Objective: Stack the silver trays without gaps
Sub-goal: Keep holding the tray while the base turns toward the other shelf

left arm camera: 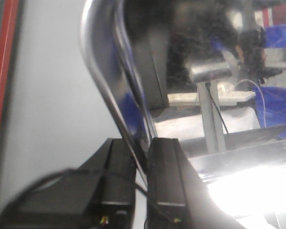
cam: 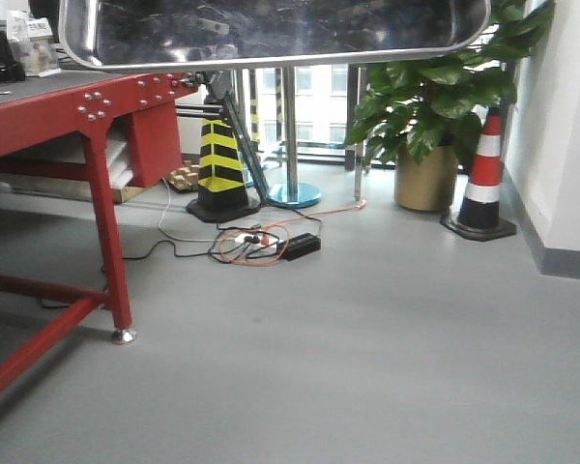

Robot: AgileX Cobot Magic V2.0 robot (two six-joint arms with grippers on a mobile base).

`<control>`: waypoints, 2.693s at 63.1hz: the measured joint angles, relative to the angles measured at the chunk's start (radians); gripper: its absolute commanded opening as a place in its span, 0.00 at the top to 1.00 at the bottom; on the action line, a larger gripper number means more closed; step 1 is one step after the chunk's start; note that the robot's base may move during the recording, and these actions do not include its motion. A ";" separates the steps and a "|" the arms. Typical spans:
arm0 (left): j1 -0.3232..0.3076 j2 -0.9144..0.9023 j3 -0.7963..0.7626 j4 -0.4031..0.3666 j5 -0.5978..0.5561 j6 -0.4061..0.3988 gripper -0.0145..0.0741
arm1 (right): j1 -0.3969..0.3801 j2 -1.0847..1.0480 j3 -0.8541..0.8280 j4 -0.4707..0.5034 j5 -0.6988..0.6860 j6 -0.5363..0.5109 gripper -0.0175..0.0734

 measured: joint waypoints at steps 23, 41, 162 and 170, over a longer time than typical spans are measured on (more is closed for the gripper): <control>0.000 0.000 0.000 0.000 0.000 0.000 0.89 | 0.000 0.000 0.000 0.000 0.000 0.000 0.75; 0.000 0.000 0.000 0.002 0.000 0.000 0.89 | 0.000 0.000 0.000 0.000 0.000 0.000 0.75; 0.000 0.002 0.000 0.004 0.000 0.000 0.89 | 0.000 0.000 0.000 0.000 0.000 -0.002 0.75; 0.000 0.002 0.000 0.004 0.000 0.000 0.89 | 0.000 0.000 0.000 0.000 0.000 -0.002 0.75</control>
